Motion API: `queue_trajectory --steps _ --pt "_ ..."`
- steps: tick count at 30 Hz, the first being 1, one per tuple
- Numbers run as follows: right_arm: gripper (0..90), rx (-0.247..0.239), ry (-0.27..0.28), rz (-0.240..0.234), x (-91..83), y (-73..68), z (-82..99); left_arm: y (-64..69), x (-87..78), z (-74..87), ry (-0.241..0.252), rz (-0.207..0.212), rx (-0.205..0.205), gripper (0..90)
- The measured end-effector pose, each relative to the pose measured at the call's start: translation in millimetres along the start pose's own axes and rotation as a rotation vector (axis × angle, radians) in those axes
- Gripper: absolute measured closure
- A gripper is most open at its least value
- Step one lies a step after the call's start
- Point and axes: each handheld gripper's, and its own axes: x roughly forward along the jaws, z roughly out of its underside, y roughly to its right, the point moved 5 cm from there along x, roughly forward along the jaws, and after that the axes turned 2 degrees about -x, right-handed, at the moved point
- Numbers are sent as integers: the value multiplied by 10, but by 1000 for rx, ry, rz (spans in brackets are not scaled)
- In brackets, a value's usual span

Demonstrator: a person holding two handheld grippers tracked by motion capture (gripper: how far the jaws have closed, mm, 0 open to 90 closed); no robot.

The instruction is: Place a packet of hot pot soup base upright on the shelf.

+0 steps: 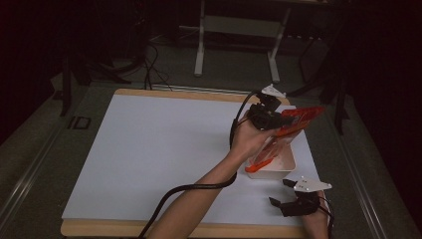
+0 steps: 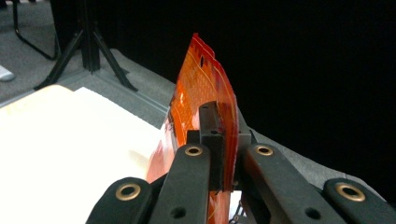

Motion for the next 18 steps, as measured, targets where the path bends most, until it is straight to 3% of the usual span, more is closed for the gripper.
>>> queue_trajectory --steps 5,9,10,12,18 --pt "106 0 -1 0 -1 -1 0 -67 5 96 -14 20 -8 900" --pt "106 -1 -1 4 -1 -2 0 -100 -20 144 -24 10 -4 858" --pt "106 0 -1 3 0 -3 0 -131 -16 213 -61 15 -10 858" --pt "106 -3 -2 5 0 -3 0 -176 -6 333 -102 -11 14 776" --pt "106 -5 -3 4 5 -1 1 -265 -76 590 -125 8 3 724"
